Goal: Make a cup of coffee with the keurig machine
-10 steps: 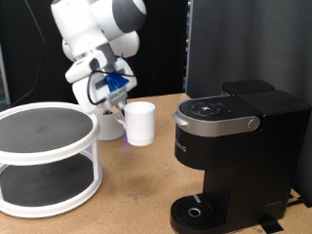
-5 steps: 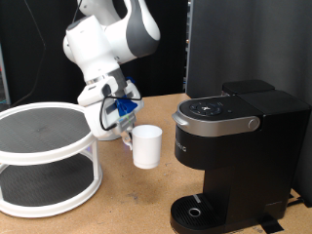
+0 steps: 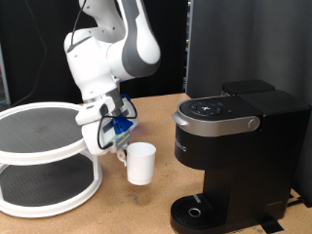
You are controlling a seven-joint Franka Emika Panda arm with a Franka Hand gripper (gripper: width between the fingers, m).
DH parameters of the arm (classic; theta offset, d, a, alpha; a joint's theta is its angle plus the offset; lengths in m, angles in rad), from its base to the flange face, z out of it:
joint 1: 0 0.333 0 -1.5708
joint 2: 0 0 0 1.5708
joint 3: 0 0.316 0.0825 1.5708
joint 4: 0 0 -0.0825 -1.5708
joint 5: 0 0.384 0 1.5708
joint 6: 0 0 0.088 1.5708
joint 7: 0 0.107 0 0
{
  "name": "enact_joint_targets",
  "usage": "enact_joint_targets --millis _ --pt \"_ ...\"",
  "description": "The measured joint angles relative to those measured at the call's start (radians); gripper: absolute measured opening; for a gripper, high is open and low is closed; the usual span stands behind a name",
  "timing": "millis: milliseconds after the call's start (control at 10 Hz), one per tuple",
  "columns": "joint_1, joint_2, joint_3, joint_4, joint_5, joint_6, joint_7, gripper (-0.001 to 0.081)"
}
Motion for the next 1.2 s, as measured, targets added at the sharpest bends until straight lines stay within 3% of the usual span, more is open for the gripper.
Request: enact_joint_targets --millis 200,400,900,1200 --pt "0.011 0.057 -0.004 0.020 0.171 0.003 -0.165 0.0070" --pt "0.011 0.095 -0.004 0.034 0.281 0.003 -0.269 0.0070" --pt "0.012 0.146 0.019 0.058 0.429 0.002 -0.377 0.0070" --pt "0.012 0.150 0.041 0.070 0.459 -0.004 -0.385 0.0070"
